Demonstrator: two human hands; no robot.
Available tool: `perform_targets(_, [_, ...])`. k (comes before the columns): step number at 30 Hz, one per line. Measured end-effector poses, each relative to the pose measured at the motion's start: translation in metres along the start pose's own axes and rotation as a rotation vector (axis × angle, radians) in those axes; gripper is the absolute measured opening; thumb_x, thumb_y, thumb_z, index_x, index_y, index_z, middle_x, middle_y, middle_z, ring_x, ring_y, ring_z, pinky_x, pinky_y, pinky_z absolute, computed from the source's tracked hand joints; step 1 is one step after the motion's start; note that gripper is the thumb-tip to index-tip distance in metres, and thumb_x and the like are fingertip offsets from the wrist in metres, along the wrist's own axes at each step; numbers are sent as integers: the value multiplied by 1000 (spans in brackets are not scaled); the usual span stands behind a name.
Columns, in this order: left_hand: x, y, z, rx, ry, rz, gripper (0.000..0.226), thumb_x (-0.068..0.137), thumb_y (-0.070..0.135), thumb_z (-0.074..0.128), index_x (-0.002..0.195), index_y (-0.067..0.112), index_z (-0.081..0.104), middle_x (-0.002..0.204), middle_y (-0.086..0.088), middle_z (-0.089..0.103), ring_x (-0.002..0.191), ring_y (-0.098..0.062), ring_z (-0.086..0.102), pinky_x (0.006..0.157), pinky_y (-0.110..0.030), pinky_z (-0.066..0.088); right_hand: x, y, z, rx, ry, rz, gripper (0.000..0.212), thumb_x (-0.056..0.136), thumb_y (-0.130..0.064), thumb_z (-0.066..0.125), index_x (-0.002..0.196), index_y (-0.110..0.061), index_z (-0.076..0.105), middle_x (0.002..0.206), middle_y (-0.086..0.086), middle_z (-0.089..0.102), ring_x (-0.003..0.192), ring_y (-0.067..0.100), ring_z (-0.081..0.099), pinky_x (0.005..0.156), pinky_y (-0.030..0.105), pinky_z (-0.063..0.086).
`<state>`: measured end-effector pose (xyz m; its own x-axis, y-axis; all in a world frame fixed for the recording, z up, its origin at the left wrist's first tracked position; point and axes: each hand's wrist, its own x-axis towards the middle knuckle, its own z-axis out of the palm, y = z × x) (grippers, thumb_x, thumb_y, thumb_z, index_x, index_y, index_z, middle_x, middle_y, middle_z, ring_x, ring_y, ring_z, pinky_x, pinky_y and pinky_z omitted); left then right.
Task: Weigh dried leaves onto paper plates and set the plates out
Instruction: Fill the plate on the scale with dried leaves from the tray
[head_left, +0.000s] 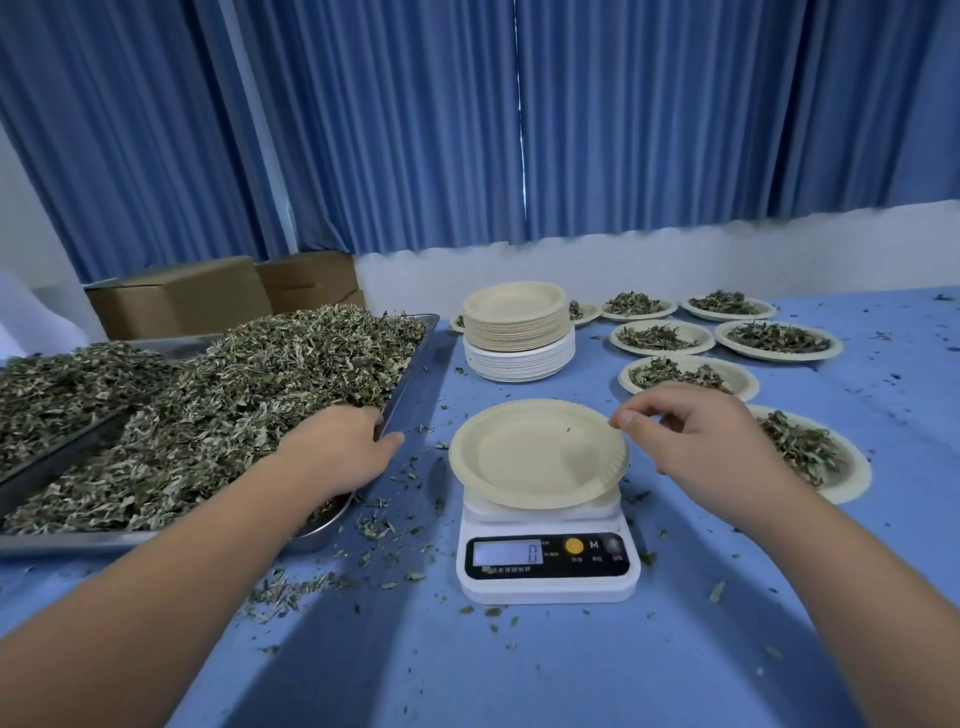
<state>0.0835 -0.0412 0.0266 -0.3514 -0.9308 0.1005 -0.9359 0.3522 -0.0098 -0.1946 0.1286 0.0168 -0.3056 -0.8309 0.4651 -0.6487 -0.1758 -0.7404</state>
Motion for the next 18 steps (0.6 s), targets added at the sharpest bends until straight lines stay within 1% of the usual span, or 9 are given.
perform_targets(2, [-7,2,2,-86,-105,-27,56,98,53,40,140,16,41,123,-8,58,104,-24,57,85,-32,49,-1,1,-1,5,1,10,20,90,-20,63,74,-29,70,66,-27,58,52,4,49,58,22,40])
perform_targets(4, [-13,3,2,-112,-154,-27,52,98,52,42,134,14,44,113,-6,59,98,-23,58,82,-32,49,-1,1,-3,-2,-4,10,20,91,-19,62,75,-27,71,61,-29,56,50,4,47,54,13,38])
perform_targets(6, [-18,2,0,-62,-112,-10,45,97,52,43,112,11,55,96,-4,61,87,-22,60,76,-33,51,-2,1,-4,-13,-11,12,20,91,-19,61,76,-28,70,58,-29,55,49,4,46,51,11,37])
perform_targets(8, [-26,1,-5,-37,-60,-1,44,98,52,41,94,12,59,84,-5,63,79,-21,63,69,-33,52,-2,1,-5,-21,-9,19,20,92,-19,61,76,-28,70,58,-29,55,49,3,46,53,16,37])
perform_targets(11, [-37,-3,-17,-45,51,-39,55,98,59,32,80,16,63,66,-1,64,62,-17,63,56,-27,49,-3,0,-4,-23,-8,24,19,92,-19,61,77,-27,70,58,-29,56,49,1,47,52,14,35])
perform_targets(13, [-40,-9,-23,-82,124,-52,65,97,63,24,76,14,62,62,0,62,57,-16,60,57,-26,46,-3,-1,-3,-21,-7,26,19,91,-19,61,77,-28,71,60,-28,58,48,2,46,53,17,36])
perform_targets(14, [-40,-12,-24,-122,136,-42,65,96,64,22,83,15,64,68,-1,65,62,-16,61,61,-27,46,-3,-2,-3,-20,-6,28,20,91,-19,61,77,-29,70,61,-27,59,47,3,45,54,20,38])
perform_targets(16, [-41,-15,-24,-204,79,-17,67,96,65,19,119,20,63,105,-5,70,91,-19,63,79,-30,46,-3,-2,-2,-16,-2,33,21,91,-18,62,75,-30,70,62,-25,60,47,4,45,55,23,39])
perform_targets(18, [-43,-14,-20,-205,-62,-15,73,94,68,16,143,22,46,140,-7,53,125,-25,50,101,-37,38,-4,-3,-1,-18,-5,37,22,91,-18,62,74,-30,70,60,-23,60,45,5,44,54,24,40])
